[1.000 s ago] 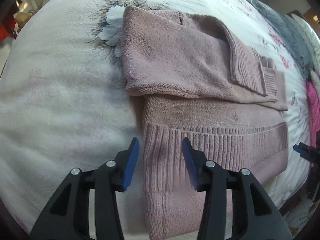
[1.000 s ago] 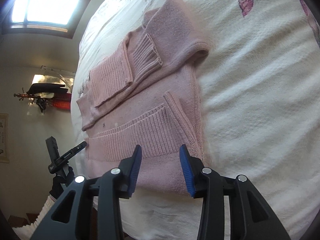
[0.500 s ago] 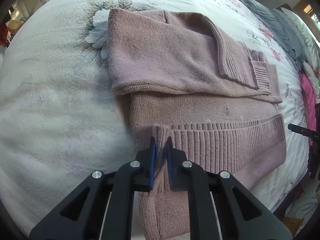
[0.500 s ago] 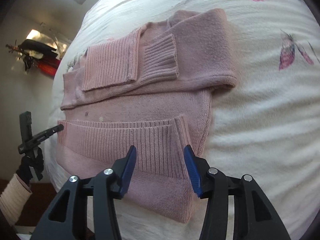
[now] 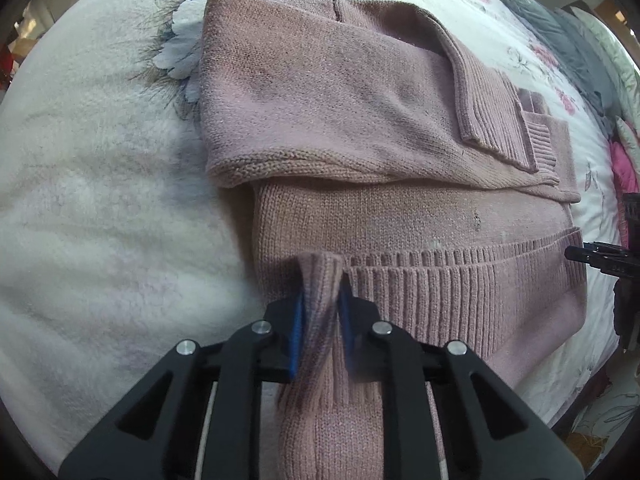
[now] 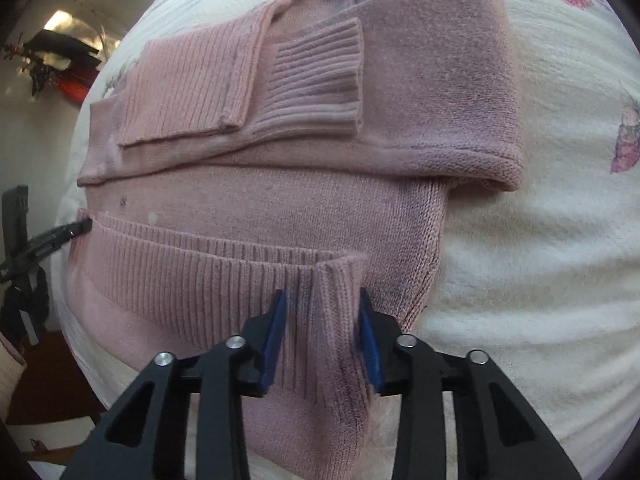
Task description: Fold small clothes
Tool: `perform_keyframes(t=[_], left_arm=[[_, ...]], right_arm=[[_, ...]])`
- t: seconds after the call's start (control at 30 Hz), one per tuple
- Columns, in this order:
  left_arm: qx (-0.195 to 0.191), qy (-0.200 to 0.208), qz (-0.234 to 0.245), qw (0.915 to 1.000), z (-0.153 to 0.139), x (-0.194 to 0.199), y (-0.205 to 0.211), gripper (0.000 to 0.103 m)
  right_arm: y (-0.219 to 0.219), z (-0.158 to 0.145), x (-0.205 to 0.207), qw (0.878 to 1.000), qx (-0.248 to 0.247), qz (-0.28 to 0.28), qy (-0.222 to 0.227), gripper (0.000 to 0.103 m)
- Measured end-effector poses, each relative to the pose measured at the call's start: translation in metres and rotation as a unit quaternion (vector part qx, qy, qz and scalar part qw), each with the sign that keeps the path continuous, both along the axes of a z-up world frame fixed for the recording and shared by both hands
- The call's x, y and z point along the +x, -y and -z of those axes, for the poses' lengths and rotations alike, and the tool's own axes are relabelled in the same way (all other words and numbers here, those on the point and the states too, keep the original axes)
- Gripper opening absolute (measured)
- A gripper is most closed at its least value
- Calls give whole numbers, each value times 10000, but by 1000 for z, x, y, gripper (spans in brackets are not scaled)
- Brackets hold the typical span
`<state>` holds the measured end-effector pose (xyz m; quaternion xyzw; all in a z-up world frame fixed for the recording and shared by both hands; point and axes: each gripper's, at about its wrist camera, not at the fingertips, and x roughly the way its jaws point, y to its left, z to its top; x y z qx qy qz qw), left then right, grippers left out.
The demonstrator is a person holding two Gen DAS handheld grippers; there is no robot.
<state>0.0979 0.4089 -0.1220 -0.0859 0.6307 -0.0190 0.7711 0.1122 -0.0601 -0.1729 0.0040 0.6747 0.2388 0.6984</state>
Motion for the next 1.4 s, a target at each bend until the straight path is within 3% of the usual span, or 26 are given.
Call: perform_keyframes(t=[0.03,0.07,0.37,0.63,0.73,0.93,1.27,1.37,1.4], left_arm=[[16,46,33,10000,-3,-2,2,9],[8,93,51,9999,-6,-3,3,9],[-746,862,-104,9934,-67,-16,2,9],[-1220,1776,-328,9760,-131,17,-6,8],[-1264,2031,-391,9702,-146,44,-9,8],[-1143,2103,-598,9691,-139,109,-15,8],[-756,1435,-999,9817,-68,163,-28,9],[-641,1250,-1114,9838,-54,167,-33,14],[-604,1194,-1147,9843,-51,167,-36,21]], right_arm=[[-3,-1,-3,9999,-70,-139,51,13],[-3,-4,-6,9998,-54,-179,94,11],[24,-77,-21,9942,827,76,677,9],[35,-150,15,9801,1349,485,1372,9],[34,-166,41,9763,1315,549,1630,9],[23,-153,102,9760,1205,807,1623,9],[6,-81,159,9858,620,1070,1139,9],[2,-65,163,9879,468,1091,1001,11],[1,-62,163,9882,420,1100,980,15]])
